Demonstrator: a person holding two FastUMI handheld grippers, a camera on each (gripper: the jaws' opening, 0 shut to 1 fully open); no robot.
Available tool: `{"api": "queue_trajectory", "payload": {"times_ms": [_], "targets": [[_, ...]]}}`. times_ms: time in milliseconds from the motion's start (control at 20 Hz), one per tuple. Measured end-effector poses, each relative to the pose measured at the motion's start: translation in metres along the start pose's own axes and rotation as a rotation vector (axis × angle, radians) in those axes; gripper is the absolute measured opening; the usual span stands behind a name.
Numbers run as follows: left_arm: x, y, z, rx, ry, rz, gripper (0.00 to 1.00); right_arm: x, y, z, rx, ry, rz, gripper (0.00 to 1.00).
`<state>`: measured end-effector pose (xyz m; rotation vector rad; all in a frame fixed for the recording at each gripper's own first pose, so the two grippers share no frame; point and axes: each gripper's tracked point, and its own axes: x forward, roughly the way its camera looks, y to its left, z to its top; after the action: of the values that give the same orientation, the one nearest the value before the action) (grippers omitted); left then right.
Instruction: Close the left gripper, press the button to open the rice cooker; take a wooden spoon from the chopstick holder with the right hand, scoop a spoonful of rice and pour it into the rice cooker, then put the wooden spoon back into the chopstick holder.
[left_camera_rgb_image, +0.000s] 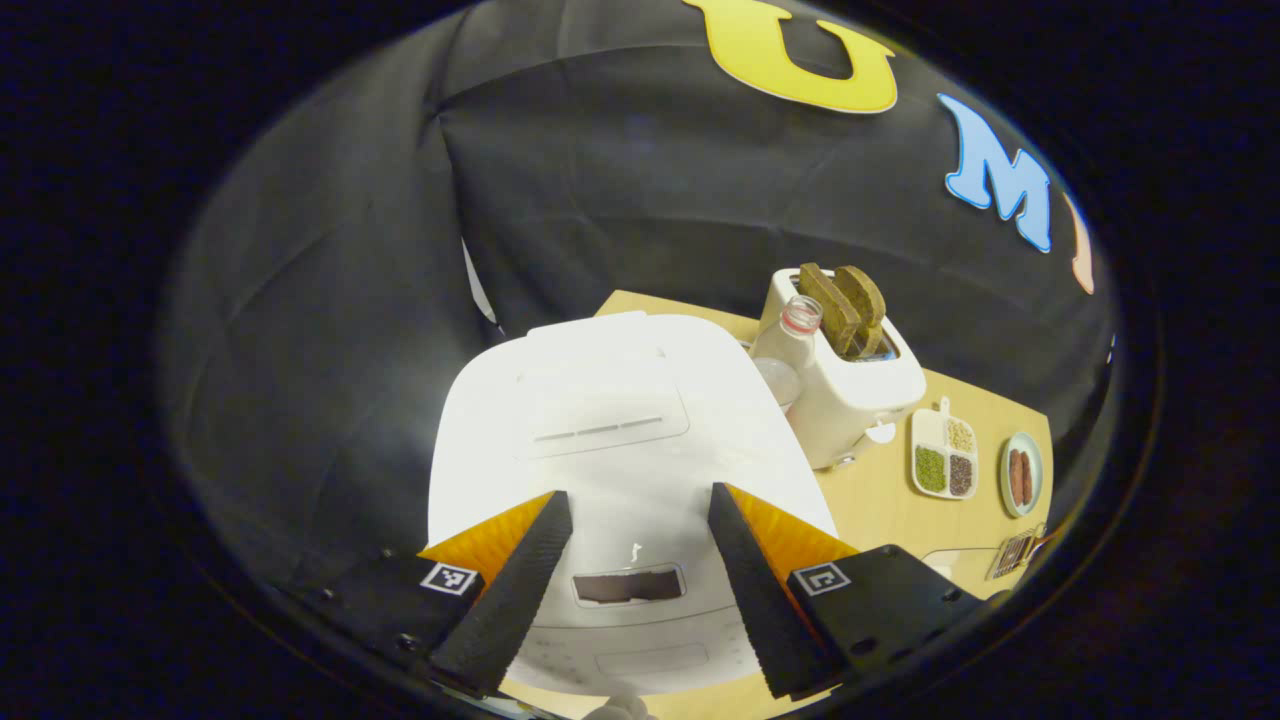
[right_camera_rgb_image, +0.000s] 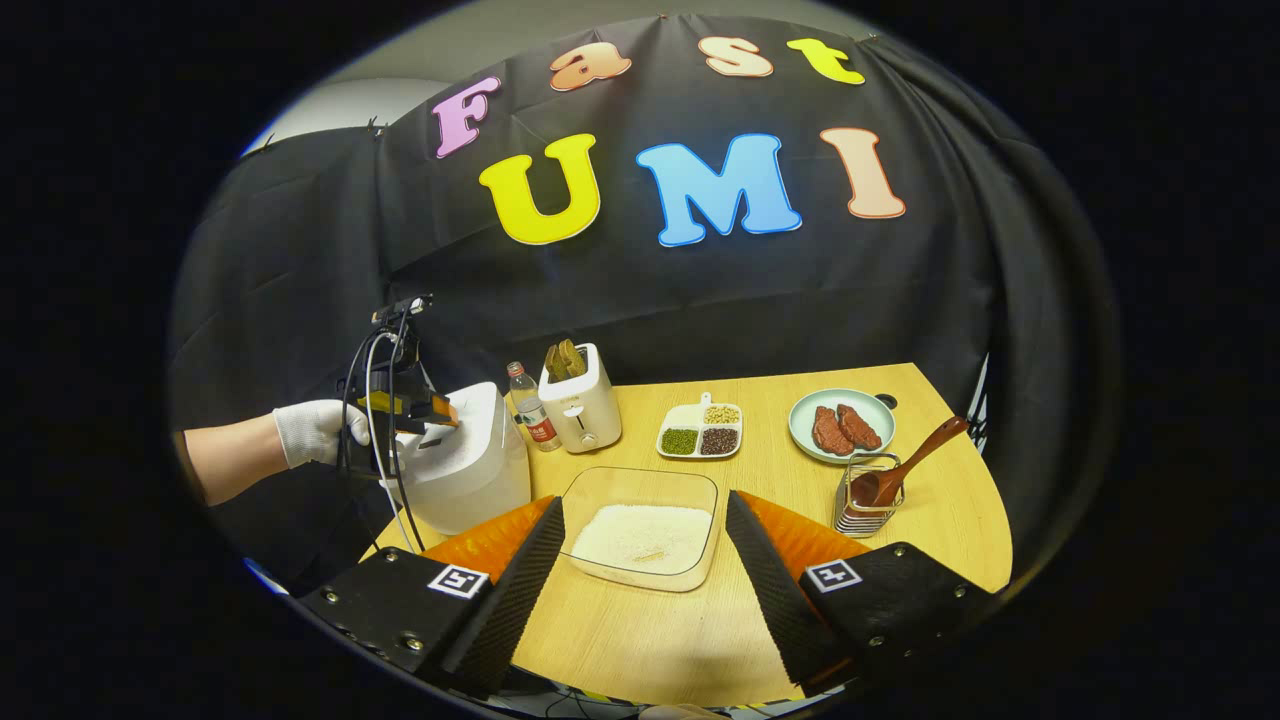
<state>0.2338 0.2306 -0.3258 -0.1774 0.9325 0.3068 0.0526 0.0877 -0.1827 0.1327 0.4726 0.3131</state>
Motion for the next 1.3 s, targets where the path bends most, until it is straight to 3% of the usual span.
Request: {"api": "queue_trajectory", "payload": {"times_ms": [150, 250, 500, 650, 700, 800, 850, 1000, 1300], "targets": [[0.000, -0.001, 0.002, 0.037, -0.009, -0.010, 0.95, 0.000, 0.002, -0.003, 0.019, 0.009, 0.013, 0.99], [0.000, 0.000, 0.002, 0.041, -0.011, -0.006, 1.00, 0.000, 0.001, -0.001, 0.023, 0.006, 0.015, 1.00], [-0.005, -0.003, 0.005, 0.032, -0.006, -0.044, 0.98, -0.015, -0.009, 0.003, 0.008, -0.010, 0.006, 0.99], [-0.017, 0.005, 0.023, -0.003, -0.104, -0.018, 0.96, -0.018, -0.013, 0.011, 0.011, -0.026, -0.005, 0.99], [-0.029, 0.007, 0.035, 0.003, -0.162, -0.001, 0.99, -0.018, -0.013, 0.013, 0.009, -0.033, -0.008, 0.99], [-0.061, 0.002, 0.060, 0.036, -0.288, 0.013, 0.96, -0.020, -0.015, 0.018, -0.003, -0.045, -0.017, 0.99], [-0.082, -0.003, 0.074, 0.057, -0.363, 0.010, 0.99, -0.021, -0.016, 0.022, -0.013, -0.054, -0.024, 0.99], [-0.155, -0.028, 0.097, 0.081, -0.542, -0.033, 0.96, -0.025, -0.017, 0.039, -0.044, -0.096, -0.041, 0.99], [-0.298, -0.062, 0.091, 0.061, -0.790, -0.141, 0.97, -0.041, -0.018, 0.090, -0.095, -0.244, -0.087, 0.99]]}}
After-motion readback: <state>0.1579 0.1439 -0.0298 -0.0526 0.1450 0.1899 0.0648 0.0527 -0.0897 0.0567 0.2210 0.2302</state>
